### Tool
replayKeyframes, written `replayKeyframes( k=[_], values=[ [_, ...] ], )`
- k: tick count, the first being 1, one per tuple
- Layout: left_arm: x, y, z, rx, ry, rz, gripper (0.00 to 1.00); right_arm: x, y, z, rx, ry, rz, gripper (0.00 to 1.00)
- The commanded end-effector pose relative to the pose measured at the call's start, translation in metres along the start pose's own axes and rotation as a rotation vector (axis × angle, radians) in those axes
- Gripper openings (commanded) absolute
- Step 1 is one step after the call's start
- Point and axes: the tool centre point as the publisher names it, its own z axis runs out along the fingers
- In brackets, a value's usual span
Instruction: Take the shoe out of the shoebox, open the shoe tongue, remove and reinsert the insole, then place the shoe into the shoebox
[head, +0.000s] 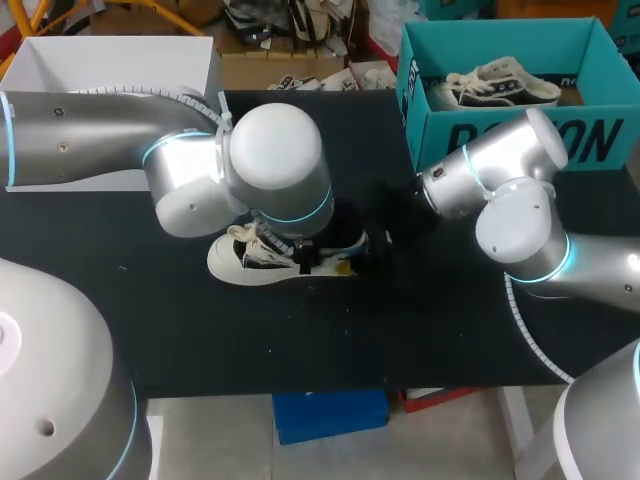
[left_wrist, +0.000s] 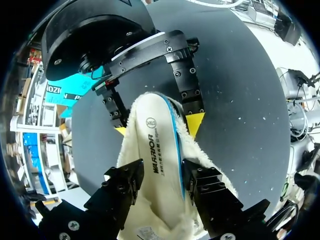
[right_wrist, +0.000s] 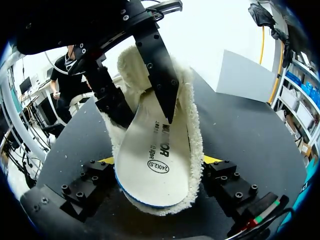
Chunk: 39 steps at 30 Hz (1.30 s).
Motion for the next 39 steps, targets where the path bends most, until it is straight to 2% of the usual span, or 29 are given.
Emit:
replayKeyframes(
  k=[1, 10, 19, 20, 22, 23, 24, 32, 39],
  values=[
    [0.002, -0.008, 0.008, 0.000, -0.004, 0.001, 0.47, 0.001, -0.006, 0.007, 0.002, 0.002, 0.002, 0.00],
    [0.000, -0.015, 0.013, 0.009, -0.006, 0.005, 0.44, 0.001, -0.006, 0.007, 0.002, 0.002, 0.002, 0.00],
    [-0.001, -0.018, 0.014, 0.014, -0.010, 0.003, 0.30, 0.001, -0.006, 0.007, 0.002, 0.002, 0.002, 0.00],
    [-0.002, -0.018, 0.014, 0.014, -0.010, 0.002, 0.22, 0.001, -0.006, 0.007, 0.002, 0.002, 0.002, 0.00],
    [-0.002, -0.018, 0.014, 0.016, -0.008, -0.002, 0.14, 0.001, -0.006, 0.007, 0.002, 0.002, 0.002, 0.00],
    [-0.003, -0.017, 0.013, 0.019, -0.006, -0.006, 0.03, 0.001, -0.006, 0.007, 0.002, 0.002, 0.002, 0.00],
    [-0.003, -0.017, 0.012, 0.021, -0.005, -0.007, 0.00, 0.001, -0.006, 0.007, 0.002, 0.002, 0.002, 0.00],
    [-0.002, -0.012, -0.003, 0.065, 0.029, -0.032, 0.00, 0.001, -0.006, 0.007, 0.002, 0.002, 0.002, 0.00],
    [0.000, -0.004, -0.030, 0.145, 0.060, -0.071, 0.00, 0.001, -0.006, 0.007, 0.002, 0.002, 0.002, 0.00]
  ],
)
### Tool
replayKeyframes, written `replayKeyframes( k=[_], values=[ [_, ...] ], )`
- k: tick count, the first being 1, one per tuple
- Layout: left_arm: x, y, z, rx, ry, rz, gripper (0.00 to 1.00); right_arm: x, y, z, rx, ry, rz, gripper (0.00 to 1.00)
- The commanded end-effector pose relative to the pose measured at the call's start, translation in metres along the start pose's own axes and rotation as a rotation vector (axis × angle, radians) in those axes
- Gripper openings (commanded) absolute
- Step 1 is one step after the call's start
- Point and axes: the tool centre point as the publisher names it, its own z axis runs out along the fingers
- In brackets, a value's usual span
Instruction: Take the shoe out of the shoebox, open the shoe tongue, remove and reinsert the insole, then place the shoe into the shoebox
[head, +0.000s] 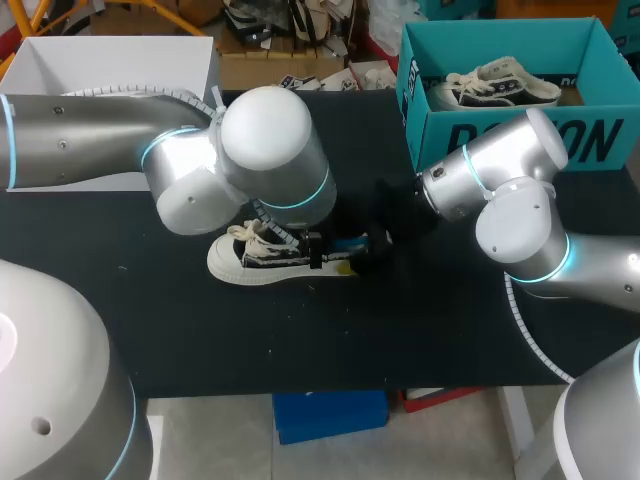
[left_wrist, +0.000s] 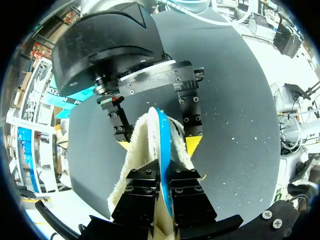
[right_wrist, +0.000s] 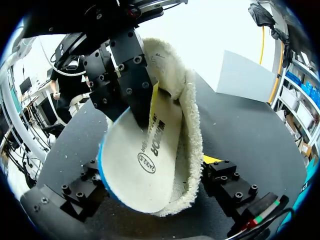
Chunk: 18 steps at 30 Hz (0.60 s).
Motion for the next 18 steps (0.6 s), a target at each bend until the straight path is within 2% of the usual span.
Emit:
replayKeyframes(
  k=[1, 18],
  values=[
    [0.001, 0.014, -0.025, 0.065, 0.015, -0.010, 0.00, 0.001, -0.006, 0.007, 0.002, 0.002, 0.002, 0.00],
    [-0.016, -0.003, -0.118, 0.332, 0.054, -0.081, 0.00, 0.001, -0.006, 0.007, 0.002, 0.002, 0.002, 0.00]
  ],
)
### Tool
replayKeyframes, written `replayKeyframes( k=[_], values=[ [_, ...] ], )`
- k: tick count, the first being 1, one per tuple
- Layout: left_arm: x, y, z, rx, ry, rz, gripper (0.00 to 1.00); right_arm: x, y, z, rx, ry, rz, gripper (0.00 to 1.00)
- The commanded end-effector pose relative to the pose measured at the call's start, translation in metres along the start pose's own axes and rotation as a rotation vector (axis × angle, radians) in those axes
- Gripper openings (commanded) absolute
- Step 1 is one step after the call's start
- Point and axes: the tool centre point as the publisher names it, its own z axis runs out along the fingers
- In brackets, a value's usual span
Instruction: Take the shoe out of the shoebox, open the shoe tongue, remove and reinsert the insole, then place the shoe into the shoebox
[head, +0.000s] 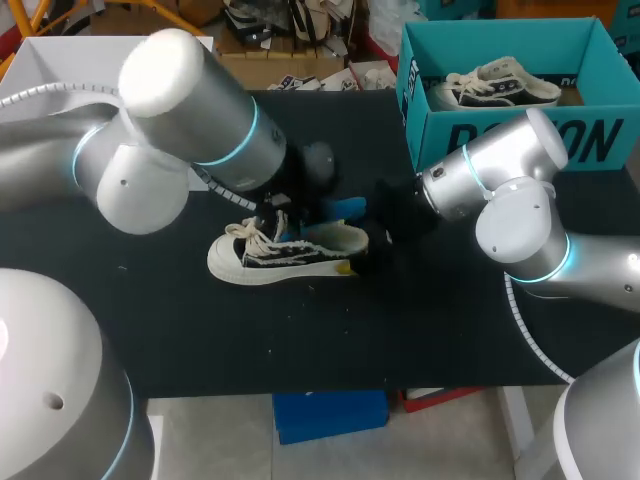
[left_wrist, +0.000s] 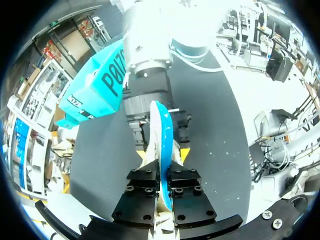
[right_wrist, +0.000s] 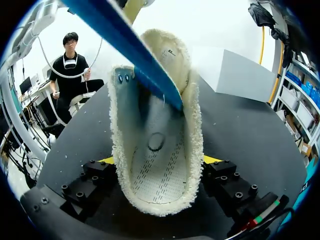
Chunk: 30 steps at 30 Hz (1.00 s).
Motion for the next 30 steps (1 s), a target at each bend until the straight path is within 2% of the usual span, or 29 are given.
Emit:
replayKeyframes(
  k=[1, 8, 15, 20, 24, 28, 30],
  values=[
    [-0.001, -0.004, -0.038, 0.081, 0.017, -0.006, 0.00, 0.001, -0.006, 0.007, 0.002, 0.002, 0.002, 0.00],
    [-0.006, -0.036, -0.081, 0.211, 0.036, -0.043, 0.00, 0.001, -0.006, 0.007, 0.002, 0.002, 0.002, 0.00],
    [-0.006, -0.060, -0.122, 0.412, 0.094, -0.120, 0.00, 0.001, -0.006, 0.007, 0.002, 0.002, 0.002, 0.00],
    [-0.008, -0.071, -0.145, 0.579, 0.196, -0.187, 0.00, 0.001, -0.006, 0.007, 0.002, 0.002, 0.002, 0.00],
    [-0.007, -0.076, -0.155, 0.680, 0.296, -0.220, 0.00, 0.001, -0.006, 0.007, 0.002, 0.002, 0.002, 0.00],
    [-0.003, -0.080, -0.167, 0.755, 0.385, -0.242, 0.00, 0.001, -0.006, 0.007, 0.002, 0.002, 0.002, 0.00],
    [-0.001, -0.082, -0.173, 0.743, 0.394, -0.240, 0.00, 0.001, -0.006, 0.007, 0.002, 0.002, 0.002, 0.00]
  ],
)
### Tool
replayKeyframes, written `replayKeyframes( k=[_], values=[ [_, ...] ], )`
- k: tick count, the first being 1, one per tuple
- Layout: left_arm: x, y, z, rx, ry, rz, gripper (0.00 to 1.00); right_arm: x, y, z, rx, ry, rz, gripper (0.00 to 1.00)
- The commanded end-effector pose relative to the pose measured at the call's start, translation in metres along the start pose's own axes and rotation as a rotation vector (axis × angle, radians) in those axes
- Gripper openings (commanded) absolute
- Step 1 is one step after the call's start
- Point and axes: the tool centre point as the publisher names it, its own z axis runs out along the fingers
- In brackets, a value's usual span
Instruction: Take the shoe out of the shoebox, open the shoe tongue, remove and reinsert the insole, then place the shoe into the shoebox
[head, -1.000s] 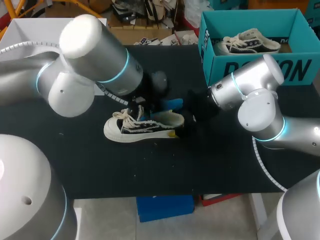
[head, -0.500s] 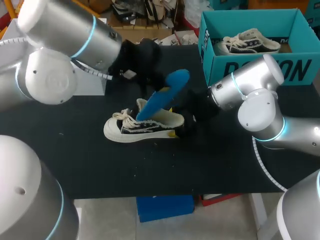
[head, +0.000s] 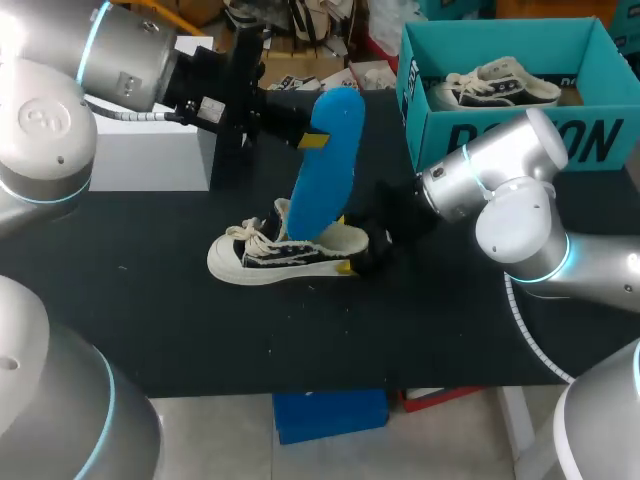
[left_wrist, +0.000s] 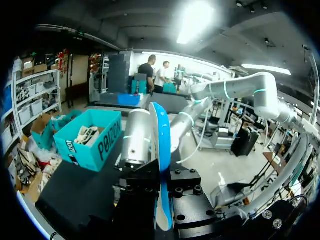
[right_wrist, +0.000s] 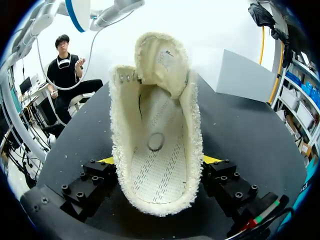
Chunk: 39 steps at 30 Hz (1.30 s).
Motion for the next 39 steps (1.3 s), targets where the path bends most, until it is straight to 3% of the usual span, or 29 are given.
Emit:
replayKeyframes(
  k=[1, 15, 16, 19, 22, 25, 32, 39],
  values=[
    [-0.001, 0.003, -0.008, 0.069, 0.064, -0.009, 0.00, 0.001, -0.006, 0.007, 0.002, 0.002, 0.002, 0.00],
    [-0.001, 0.003, -0.008, 0.069, 0.064, -0.009, 0.00, 0.001, -0.006, 0.007, 0.002, 0.002, 0.002, 0.00],
    [-0.001, 0.005, -0.014, 0.135, 0.087, -0.094, 0.00, 0.001, -0.006, 0.007, 0.002, 0.002, 0.002, 0.00],
    [0.001, 0.005, -0.022, 0.197, 0.115, -0.165, 0.00, 0.001, -0.006, 0.007, 0.002, 0.002, 0.002, 0.00],
    [0.004, -0.008, -0.027, 0.278, 0.176, -0.211, 0.00, 0.001, -0.006, 0.007, 0.002, 0.002, 0.002, 0.00],
    [0.007, -0.025, -0.029, 0.308, 0.218, -0.206, 0.00, 0.001, -0.006, 0.007, 0.002, 0.002, 0.002, 0.00],
    [0.023, -0.064, -0.034, 0.317, 0.291, -0.155, 0.00, 0.001, -0.006, 0.007, 0.002, 0.002, 0.002, 0.00],
    [0.035, -0.081, -0.039, 0.300, 0.280, -0.157, 0.00, 0.001, -0.006, 0.007, 0.002, 0.002, 0.002, 0.00]
  ],
)
